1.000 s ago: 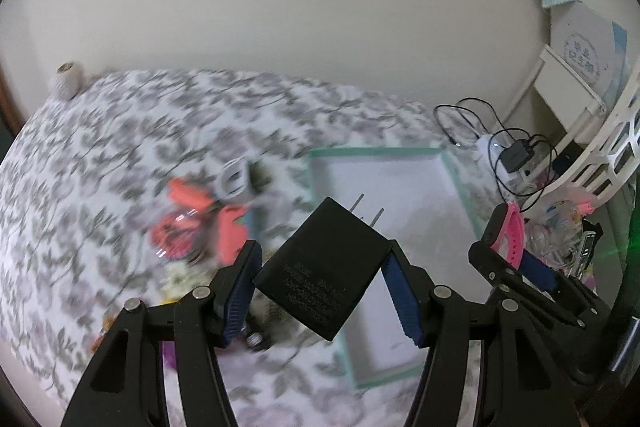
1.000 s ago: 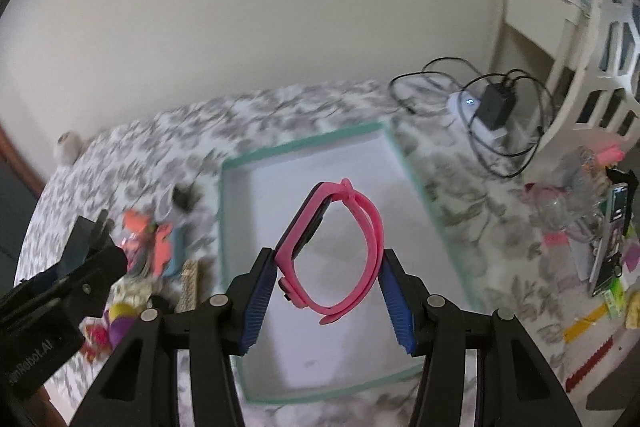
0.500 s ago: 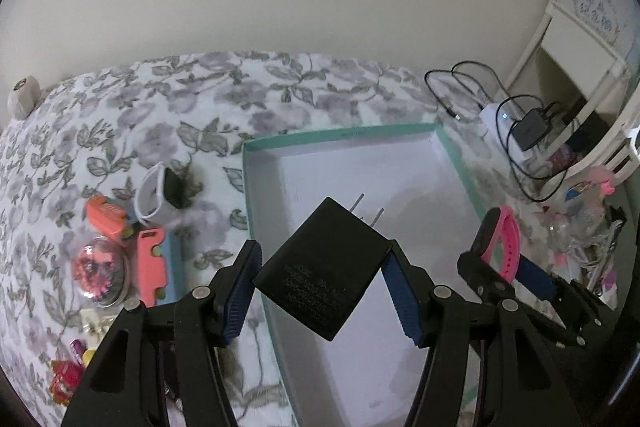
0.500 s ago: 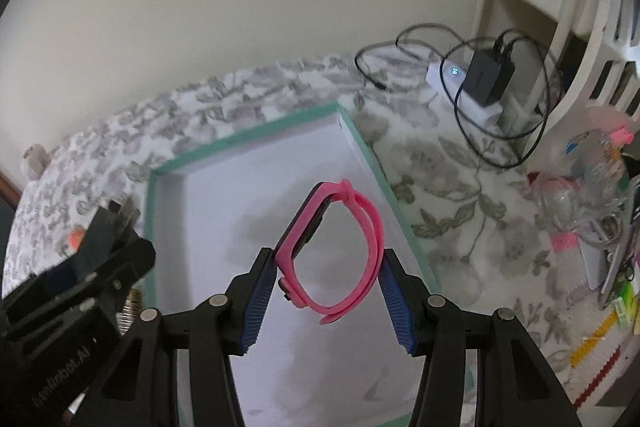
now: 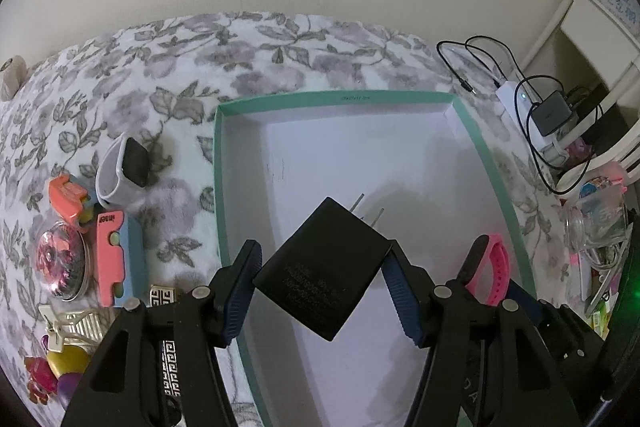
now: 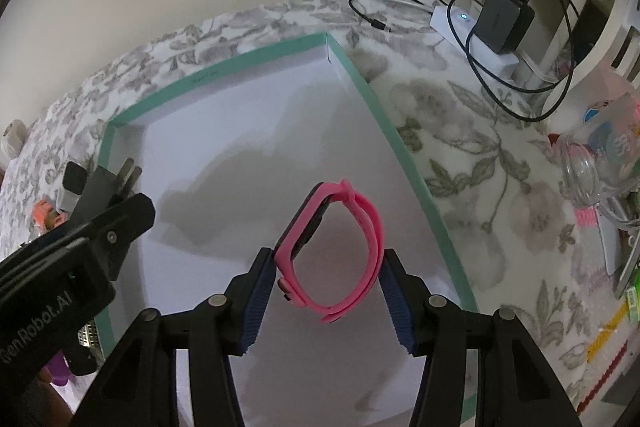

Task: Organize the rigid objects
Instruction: 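Carry the charger with the left tool while the right tool carries the watch band over the tray, then open the left tool to drop the charger while the right tool drops the watch band in the tray, then move both tools back from the tray toward the remaining toys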

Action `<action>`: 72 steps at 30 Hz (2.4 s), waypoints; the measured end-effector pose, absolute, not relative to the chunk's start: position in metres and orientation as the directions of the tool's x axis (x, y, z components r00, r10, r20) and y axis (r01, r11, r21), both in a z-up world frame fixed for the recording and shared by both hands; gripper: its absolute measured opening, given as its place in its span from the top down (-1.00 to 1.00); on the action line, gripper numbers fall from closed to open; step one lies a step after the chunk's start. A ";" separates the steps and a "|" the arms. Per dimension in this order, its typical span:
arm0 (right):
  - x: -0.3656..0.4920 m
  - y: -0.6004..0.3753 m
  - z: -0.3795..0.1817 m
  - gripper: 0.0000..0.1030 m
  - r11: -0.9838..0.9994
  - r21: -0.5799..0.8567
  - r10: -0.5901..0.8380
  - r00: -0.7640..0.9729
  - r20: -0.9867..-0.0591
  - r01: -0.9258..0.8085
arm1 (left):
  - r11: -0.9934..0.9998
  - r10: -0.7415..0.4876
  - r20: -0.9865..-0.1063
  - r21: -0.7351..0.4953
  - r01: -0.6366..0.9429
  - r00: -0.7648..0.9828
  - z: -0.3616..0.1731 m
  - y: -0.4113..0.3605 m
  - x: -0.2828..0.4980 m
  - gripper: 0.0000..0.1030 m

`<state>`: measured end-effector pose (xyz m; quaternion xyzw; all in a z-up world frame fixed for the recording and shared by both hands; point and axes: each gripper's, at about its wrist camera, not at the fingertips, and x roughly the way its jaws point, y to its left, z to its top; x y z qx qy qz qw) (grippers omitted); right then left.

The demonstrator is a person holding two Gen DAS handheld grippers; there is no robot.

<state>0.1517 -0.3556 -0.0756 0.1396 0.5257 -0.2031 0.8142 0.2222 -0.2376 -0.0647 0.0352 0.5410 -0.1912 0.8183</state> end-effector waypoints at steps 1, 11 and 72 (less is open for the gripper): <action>0.151 -0.355 -0.076 -0.12 0.879 0.013 -0.184 0.362 -0.914 0.477 | 0.926 -0.273 -0.902 -0.152 0.345 0.335 -0.066 -0.237 0.223 -0.24; 0.149 -0.356 -0.078 -0.14 0.879 0.009 -0.179 0.349 -0.920 0.476 | 0.928 -0.280 -0.909 -0.174 0.329 0.308 -0.064 -0.231 0.223 -0.24; 0.127 -0.146 -0.007 -1.00 0.990 0.018 -0.055 0.509 -0.859 0.138 | 0.954 -0.083 -0.838 -0.223 -0.200 0.540 0.015 0.070 0.161 -0.96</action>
